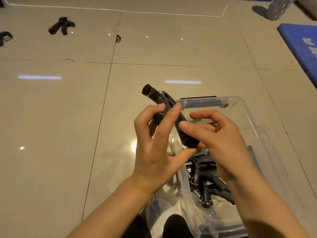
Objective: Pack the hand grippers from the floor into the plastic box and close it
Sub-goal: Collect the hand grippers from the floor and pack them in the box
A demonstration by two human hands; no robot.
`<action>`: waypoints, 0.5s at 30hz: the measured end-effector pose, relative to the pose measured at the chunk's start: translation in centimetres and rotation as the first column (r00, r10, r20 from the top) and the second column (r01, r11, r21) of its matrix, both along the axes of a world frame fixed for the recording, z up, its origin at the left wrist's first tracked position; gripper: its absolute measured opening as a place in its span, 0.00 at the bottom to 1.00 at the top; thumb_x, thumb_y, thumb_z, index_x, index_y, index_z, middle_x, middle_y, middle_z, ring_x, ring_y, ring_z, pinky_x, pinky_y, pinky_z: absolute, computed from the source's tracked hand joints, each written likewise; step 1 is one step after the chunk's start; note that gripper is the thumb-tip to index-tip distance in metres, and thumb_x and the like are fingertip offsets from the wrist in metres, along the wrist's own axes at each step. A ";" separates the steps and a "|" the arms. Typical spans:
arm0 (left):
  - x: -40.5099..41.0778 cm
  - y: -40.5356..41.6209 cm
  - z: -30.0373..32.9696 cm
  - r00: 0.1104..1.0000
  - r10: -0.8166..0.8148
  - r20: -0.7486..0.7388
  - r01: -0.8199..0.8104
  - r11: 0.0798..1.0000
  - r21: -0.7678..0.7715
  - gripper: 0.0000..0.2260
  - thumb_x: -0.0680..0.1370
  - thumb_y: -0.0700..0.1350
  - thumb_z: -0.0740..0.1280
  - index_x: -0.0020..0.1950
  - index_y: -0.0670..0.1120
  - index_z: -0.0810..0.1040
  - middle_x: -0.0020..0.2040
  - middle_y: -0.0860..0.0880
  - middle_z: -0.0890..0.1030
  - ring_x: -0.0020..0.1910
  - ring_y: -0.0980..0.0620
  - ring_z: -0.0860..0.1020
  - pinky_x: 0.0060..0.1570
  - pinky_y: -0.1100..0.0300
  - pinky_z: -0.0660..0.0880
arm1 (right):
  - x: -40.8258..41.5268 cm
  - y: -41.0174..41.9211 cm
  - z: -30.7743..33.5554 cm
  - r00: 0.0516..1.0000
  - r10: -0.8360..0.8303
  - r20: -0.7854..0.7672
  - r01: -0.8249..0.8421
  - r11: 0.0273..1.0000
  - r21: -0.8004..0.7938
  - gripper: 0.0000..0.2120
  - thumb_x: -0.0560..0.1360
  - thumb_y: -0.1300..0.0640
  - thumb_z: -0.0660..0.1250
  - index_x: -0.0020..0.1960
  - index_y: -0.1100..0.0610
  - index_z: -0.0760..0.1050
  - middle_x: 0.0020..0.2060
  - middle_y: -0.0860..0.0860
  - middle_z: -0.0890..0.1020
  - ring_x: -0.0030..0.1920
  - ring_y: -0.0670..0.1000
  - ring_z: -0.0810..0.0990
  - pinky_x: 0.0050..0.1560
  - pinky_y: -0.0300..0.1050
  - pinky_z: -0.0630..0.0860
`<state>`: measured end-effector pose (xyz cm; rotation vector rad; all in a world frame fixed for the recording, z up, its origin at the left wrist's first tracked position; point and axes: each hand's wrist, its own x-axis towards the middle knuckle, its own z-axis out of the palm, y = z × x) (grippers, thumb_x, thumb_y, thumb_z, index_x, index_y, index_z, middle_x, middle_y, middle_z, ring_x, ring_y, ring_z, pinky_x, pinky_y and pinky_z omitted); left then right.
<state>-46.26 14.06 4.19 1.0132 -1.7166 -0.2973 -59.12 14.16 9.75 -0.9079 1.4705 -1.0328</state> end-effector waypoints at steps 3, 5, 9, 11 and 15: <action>-0.1 1.0 -1.5 0.983 -0.134 0.124 0.142 0.988 -0.063 0.30 0.68 0.47 0.78 0.64 0.45 0.67 0.61 0.44 0.64 0.66 0.50 0.66 0.63 0.55 0.69 | -1.0 0.3 -1.0 0.997 -0.014 -0.078 0.014 1.000 0.000 0.18 0.67 0.63 0.74 0.52 0.50 0.74 0.36 0.51 0.85 0.36 0.47 0.84 0.35 0.41 0.76; 0.0 2.1 -2.7 0.958 -0.222 0.182 0.234 0.971 -0.046 0.27 0.70 0.49 0.76 0.64 0.45 0.68 0.61 0.43 0.66 0.65 0.46 0.68 0.64 0.52 0.70 | -2.5 0.4 -1.6 0.980 -0.019 -0.197 0.009 0.999 -0.047 0.19 0.67 0.65 0.73 0.50 0.47 0.73 0.38 0.48 0.85 0.39 0.46 0.83 0.41 0.44 0.77; 1.0 4.0 -4.4 0.937 -0.205 0.282 0.191 0.979 0.076 0.25 0.73 0.55 0.71 0.66 0.47 0.69 0.64 0.46 0.69 0.67 0.49 0.68 0.68 0.46 0.64 | -6.9 1.2 -2.9 0.796 -0.007 -0.606 -0.072 0.992 -0.106 0.21 0.70 0.62 0.72 0.51 0.40 0.70 0.42 0.41 0.83 0.45 0.38 0.80 0.47 0.36 0.74; 1.2 4.0 -4.8 0.924 -0.187 0.333 0.139 0.977 0.162 0.27 0.73 0.60 0.67 0.68 0.49 0.67 0.69 0.47 0.67 0.71 0.48 0.64 0.70 0.43 0.59 | -9.3 1.8 -3.8 0.649 0.045 -0.760 -0.116 0.993 -0.040 0.22 0.72 0.60 0.71 0.56 0.39 0.68 0.47 0.39 0.81 0.44 0.37 0.78 0.47 0.35 0.70; 0.5 3.4 -5.8 0.817 -0.303 0.491 0.094 0.909 0.405 0.40 0.71 0.71 0.58 0.76 0.51 0.56 0.77 0.48 0.53 0.76 0.47 0.51 0.71 0.44 0.48 | -11.9 2.8 -7.2 0.414 0.294 -0.862 -0.276 0.942 0.188 0.27 0.74 0.60 0.68 0.67 0.41 0.63 0.54 0.43 0.81 0.52 0.47 0.80 0.48 0.36 0.67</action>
